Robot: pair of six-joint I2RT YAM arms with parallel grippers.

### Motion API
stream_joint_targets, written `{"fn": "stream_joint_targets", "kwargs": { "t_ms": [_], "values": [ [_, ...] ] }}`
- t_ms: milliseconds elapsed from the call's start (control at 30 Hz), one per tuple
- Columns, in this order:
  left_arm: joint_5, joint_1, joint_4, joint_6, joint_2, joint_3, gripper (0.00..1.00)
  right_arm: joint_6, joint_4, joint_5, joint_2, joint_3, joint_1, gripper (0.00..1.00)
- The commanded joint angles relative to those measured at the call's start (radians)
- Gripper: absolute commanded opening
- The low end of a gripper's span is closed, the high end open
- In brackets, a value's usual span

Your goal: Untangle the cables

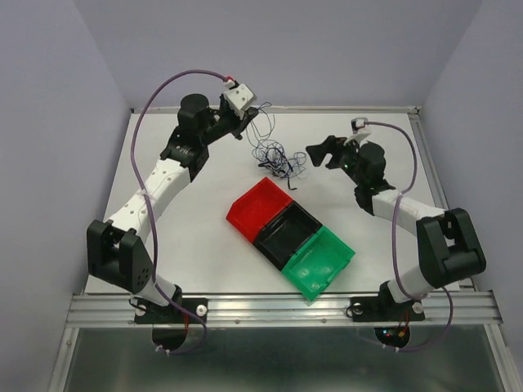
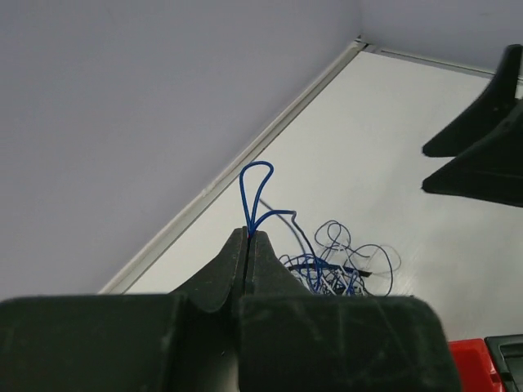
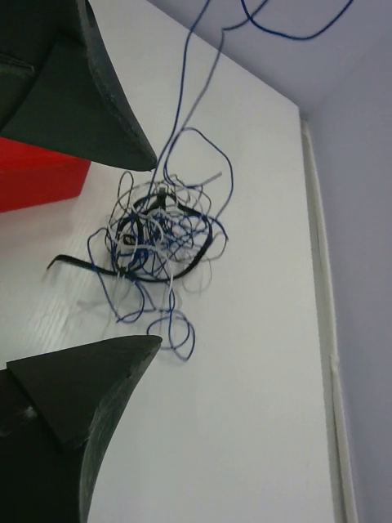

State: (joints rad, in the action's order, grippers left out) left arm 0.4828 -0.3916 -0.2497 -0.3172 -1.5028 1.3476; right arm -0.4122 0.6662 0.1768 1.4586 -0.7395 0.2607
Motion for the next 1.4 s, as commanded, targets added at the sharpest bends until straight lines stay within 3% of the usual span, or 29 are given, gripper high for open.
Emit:
{"fn": "stream_joint_targets", "kwargs": {
  "t_ms": [0,200,700,733,767,800,833,900,933,1000,1033,1100,1133,1167,1267,1367],
  "values": [
    [0.118,0.013,0.018,-0.079,0.059,-0.002,0.00,0.130,0.102,0.260,0.080,-0.176,0.071,0.86],
    [0.189,0.007,0.064,-0.099,0.056,0.010,0.00,0.118,0.137,0.442,0.170,-0.306,0.075,0.86],
    [0.232,-0.001,0.101,-0.094,0.030,0.050,0.00,0.116,0.147,0.510,0.355,-0.506,0.156,0.81],
    [0.232,-0.001,0.102,-0.094,0.029,0.051,0.00,0.115,0.145,0.504,0.358,-0.514,0.163,0.77],
    [0.231,-0.003,0.102,-0.092,0.026,0.053,0.00,0.109,0.147,0.501,0.365,-0.523,0.166,0.56],
    [0.220,-0.003,0.104,-0.092,0.023,0.053,0.00,0.104,0.144,0.495,0.365,-0.524,0.167,0.42],
    [0.206,-0.003,0.104,-0.092,0.023,0.053,0.00,0.096,0.147,0.483,0.356,-0.521,0.169,0.19],
    [0.147,-0.003,0.096,-0.094,0.018,0.051,0.02,0.096,0.147,0.428,0.332,-0.489,0.167,0.06],
    [0.114,-0.003,0.087,-0.089,0.019,0.050,0.05,0.096,0.147,0.397,0.312,-0.473,0.167,0.00],
    [0.050,-0.003,0.061,-0.076,0.015,0.045,0.19,0.105,0.147,0.325,0.249,-0.436,0.169,0.01],
    [-0.007,-0.001,0.050,-0.068,0.015,0.042,0.37,0.101,0.144,0.297,0.229,-0.429,0.167,0.01],
    [-0.068,-0.001,0.029,-0.036,0.010,0.041,0.56,0.089,0.125,0.229,0.174,-0.423,0.167,0.00],
    [-0.132,-0.001,0.009,-0.023,0.010,0.042,0.75,0.090,0.104,0.201,0.160,-0.428,0.167,0.00],
    [-0.174,-0.001,-0.003,-0.007,0.010,0.041,0.82,0.085,0.078,0.172,0.146,-0.452,0.167,0.01],
    [-0.340,0.022,-0.040,0.072,0.009,0.048,0.94,0.099,-0.033,0.086,0.114,-0.518,0.167,0.01],
    [-0.190,0.082,-0.040,0.099,0.001,0.053,0.98,0.113,-0.089,0.053,0.098,-0.567,0.167,0.01]
  ]
}}
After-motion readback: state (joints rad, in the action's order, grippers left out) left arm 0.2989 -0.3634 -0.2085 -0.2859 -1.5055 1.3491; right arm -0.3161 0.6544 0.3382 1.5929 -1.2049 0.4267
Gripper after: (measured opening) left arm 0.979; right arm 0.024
